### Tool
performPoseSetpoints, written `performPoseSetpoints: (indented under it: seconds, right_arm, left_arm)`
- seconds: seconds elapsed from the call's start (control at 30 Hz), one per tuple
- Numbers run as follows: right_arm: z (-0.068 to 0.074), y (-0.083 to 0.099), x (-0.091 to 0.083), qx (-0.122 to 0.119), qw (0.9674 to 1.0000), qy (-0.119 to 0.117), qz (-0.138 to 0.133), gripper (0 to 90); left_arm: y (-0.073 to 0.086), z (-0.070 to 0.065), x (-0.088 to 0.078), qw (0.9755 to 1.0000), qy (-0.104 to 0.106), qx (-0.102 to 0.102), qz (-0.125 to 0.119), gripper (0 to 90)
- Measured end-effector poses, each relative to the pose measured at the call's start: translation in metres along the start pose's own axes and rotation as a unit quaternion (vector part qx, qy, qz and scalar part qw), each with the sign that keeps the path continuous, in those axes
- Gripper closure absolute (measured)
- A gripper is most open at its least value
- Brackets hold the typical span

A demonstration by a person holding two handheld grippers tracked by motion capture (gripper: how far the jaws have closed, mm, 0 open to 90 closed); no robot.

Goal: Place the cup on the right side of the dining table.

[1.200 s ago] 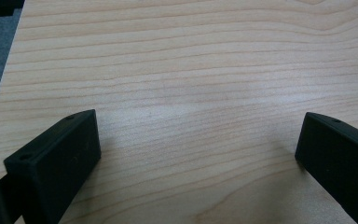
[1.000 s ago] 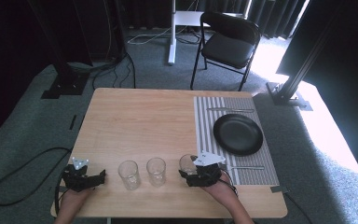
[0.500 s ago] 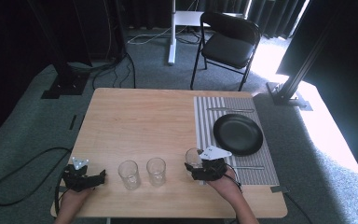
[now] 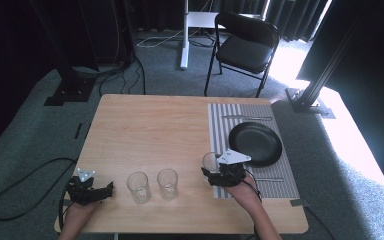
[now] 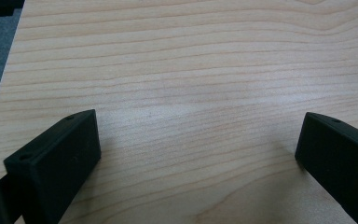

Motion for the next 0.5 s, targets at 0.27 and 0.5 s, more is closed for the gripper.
performPoseSetpoints:
  seconds: [0.27,0.5]
  right_arm:
    - [-0.015,-0.004,0.0,0.013,0.9999,0.008,0.003,28.3]
    - [-0.023,-0.008,0.003,0.011,0.9998,0.013,0.007,28.4]
  left_arm:
    - [0.0,0.0,0.0,1.0,0.0,0.0,0.0,0.2]
    - [0.0,0.0,0.0,1.0,0.0,0.0,0.0,0.2]
Point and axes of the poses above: each handheld gripper's, and its own axes: x roughly forward along the jaws, y roughly out of its underside, z roughly to its left, the point moved 6 cm from there along x, roughly forward along the jaws, and after that the axes turned 8 degrees about -x, right-handed, at the moved point
